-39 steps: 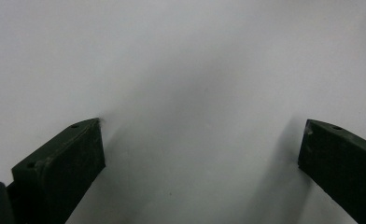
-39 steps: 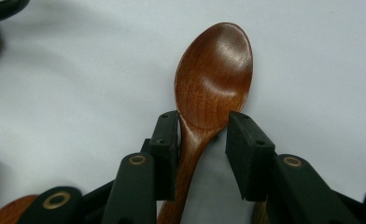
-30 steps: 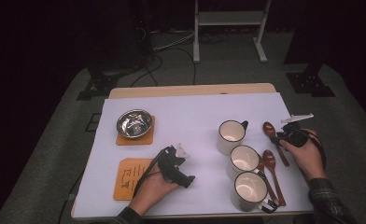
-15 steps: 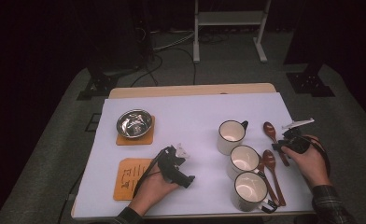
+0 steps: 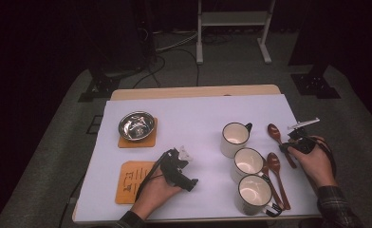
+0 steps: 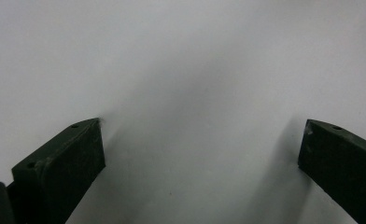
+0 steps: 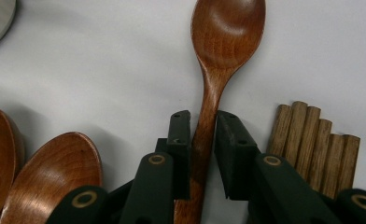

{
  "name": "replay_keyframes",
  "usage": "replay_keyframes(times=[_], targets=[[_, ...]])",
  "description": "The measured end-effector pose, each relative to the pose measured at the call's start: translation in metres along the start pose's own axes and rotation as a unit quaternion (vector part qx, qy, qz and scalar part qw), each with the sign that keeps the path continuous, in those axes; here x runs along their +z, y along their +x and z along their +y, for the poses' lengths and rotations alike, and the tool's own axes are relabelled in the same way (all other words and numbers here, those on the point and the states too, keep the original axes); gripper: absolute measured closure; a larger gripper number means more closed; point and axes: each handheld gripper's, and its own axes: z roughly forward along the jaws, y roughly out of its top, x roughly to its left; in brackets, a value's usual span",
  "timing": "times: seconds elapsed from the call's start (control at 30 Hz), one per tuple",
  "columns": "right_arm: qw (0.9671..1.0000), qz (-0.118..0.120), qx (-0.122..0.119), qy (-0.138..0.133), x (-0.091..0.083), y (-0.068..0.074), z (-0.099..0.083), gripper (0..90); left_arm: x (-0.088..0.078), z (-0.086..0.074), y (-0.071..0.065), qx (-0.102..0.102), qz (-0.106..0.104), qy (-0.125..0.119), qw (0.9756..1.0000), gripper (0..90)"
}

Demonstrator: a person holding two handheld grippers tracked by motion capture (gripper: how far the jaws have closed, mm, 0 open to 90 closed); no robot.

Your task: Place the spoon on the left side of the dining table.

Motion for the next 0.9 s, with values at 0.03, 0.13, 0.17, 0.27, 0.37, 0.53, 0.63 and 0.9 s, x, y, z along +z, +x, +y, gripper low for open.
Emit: replay_keyframes(times=[0.03, 0.13, 0.17, 0.27, 0.37, 0.53, 0.63, 0.9], targets=[[1.0, 0.0, 0.003, 0.002, 0.0002, 0.0, 0.0004, 75.3, 0.0, 0.0, -0.0001, 0.0, 0.0, 0.0, 1.0, 0.0], [1.0, 0.0, 0.006, 0.006, 0.0006, -0.0005, 0.0013, 75.5, -0.0001, 0.0, -0.0001, 0.0, 0.0, 0.0, 1.0, 0.0], [1.0, -0.001, 0.006, 0.007, 0.001, 0.0, 0.0016, 75.7, -0.0001, -0.0001, -0.0001, 0.0, 0.0, 0.0, 1.0, 0.0], [0.9998, -0.003, 0.013, 0.016, 0.0013, 0.0007, 0.0038, 77.1, -0.0002, -0.0001, -0.0001, 0.0, 0.0, 0.001, 1.0, 0.0], [0.9996, -0.003, 0.021, 0.019, 0.0017, 0.0003, 0.0047, 78.9, -0.0002, -0.0001, -0.0001, 0.0, 0.0, 0.001, 1.0, 0.0], [0.9993, -0.001, 0.031, 0.021, 0.0017, -0.0006, 0.0052, 79.5, -0.0002, -0.0001, -0.0001, 0.0, 0.0, 0.001, 1.0, 0.0], [0.9991, -0.001, 0.038, 0.019, 0.0016, -0.0007, 0.0049, 79.7, -0.0002, 0.0, -0.0001, 0.0, 0.0, 0.001, 1.0, 0.0], [0.9987, 0.007, 0.05, 0.008, 0.0002, -0.0035, 0.0027, 79.9, -0.0002, 0.0, 0.0001, 0.001, 0.0, 0.001, 1.0, 0.0]])
